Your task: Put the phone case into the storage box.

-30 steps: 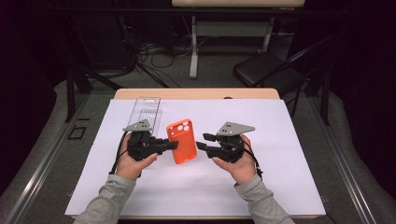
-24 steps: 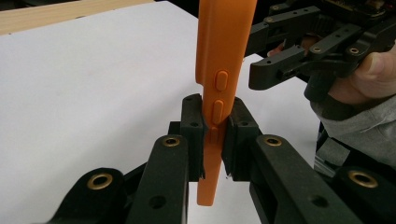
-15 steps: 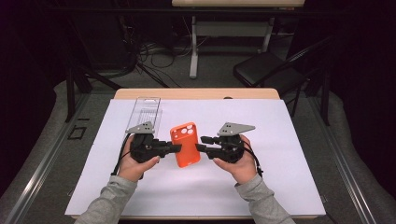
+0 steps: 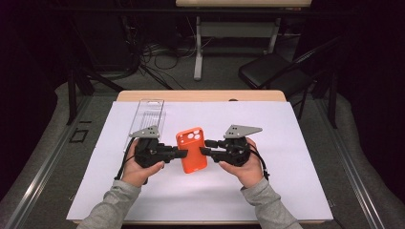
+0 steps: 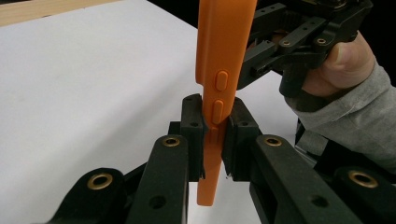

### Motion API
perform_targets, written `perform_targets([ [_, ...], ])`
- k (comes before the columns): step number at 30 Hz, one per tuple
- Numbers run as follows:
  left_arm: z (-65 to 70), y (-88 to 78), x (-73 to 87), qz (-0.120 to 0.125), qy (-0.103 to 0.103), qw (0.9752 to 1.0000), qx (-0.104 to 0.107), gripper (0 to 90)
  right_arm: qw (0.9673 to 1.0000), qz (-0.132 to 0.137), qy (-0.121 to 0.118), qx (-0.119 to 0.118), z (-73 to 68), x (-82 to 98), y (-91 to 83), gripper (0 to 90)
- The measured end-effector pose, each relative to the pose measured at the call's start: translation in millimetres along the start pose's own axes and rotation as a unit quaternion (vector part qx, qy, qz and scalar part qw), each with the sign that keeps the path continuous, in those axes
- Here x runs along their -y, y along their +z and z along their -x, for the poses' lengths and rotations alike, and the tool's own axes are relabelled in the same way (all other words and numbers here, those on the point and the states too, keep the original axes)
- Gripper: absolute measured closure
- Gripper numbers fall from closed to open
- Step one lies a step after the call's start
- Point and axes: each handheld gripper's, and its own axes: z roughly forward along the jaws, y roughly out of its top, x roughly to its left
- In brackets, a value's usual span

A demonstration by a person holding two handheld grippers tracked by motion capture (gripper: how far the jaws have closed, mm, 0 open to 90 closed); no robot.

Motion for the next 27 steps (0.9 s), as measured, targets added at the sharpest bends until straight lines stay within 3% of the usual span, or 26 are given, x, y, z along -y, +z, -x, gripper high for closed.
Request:
perform_targets([
  [27, -2.3, 0.5, 1.6, -0.005, 0.011, 0.9996, 0.027, 80.2, 0.9995, -0.007, 0.001, -0.032, -1.1, 0.6, 2.2, 70.4],
])
